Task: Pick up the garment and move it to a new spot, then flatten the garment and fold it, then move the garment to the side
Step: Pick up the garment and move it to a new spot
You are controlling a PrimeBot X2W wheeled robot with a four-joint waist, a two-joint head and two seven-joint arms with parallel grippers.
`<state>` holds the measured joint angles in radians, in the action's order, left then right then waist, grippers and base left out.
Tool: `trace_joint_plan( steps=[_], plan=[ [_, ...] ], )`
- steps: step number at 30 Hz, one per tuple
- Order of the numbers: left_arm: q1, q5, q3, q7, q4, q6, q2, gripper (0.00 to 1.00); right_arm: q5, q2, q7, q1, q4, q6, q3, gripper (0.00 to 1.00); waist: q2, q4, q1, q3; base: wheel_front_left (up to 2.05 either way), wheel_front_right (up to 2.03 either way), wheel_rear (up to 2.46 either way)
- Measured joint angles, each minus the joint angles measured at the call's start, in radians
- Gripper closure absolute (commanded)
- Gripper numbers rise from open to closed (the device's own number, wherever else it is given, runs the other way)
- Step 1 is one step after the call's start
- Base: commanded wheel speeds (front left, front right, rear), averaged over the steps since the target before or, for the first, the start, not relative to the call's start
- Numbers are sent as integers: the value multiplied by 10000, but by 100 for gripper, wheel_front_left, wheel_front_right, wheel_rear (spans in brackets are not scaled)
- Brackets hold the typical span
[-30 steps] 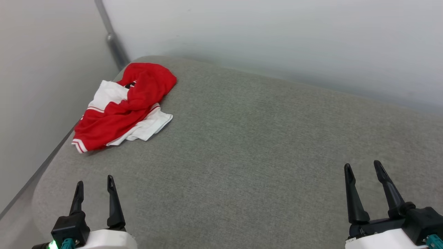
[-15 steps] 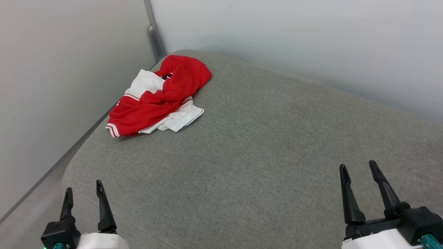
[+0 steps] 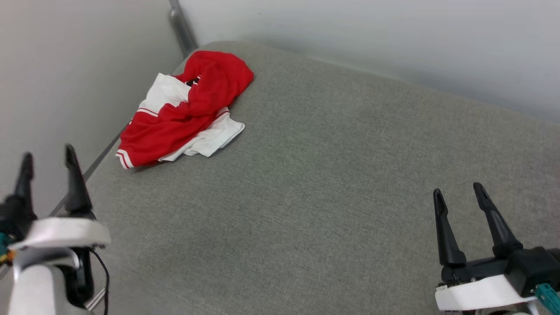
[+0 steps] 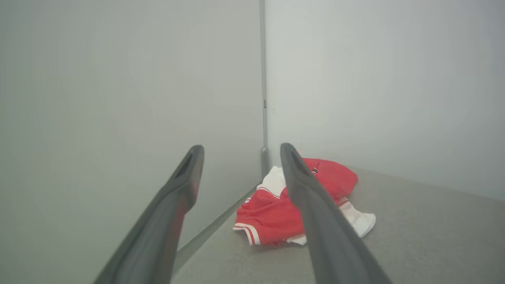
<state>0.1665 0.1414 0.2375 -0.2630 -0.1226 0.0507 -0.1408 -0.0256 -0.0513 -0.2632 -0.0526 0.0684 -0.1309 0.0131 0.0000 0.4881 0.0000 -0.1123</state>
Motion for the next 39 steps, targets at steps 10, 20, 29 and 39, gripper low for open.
trace_joint_plan(
  steps=[10, 20, 29, 39],
  plan=[
    [3799, 1365, 602, 0, -2036, 725, -1983, 0, 1093, 8, -2, 1009, 756, -2, -301, 0, 0, -668, 1, -1825, 0, 0, 0],
    [6245, 3342, -880, 1375, -4268, 784, -4330, 0, 2155, -12, 0, 1625, 1818, 0, -535, 0, 0, -1368, 2, -3777, 0, 0, 0],
    [7226, 6583, -3266, 4485, -5407, 784, -5574, 0, 2403, -186, -2, 1789, 2414, -2, -445, 0, 0, -1873, 2, -4898, 0, 0, 0],
    [7513, 9883, -5001, 8404, -5634, 784, -6100, 0, 2596, -385, 0, 2106, 2917, -2, -270, 0, 0, -2183, 1, -5761, 0, 0, 0]
  ],
)
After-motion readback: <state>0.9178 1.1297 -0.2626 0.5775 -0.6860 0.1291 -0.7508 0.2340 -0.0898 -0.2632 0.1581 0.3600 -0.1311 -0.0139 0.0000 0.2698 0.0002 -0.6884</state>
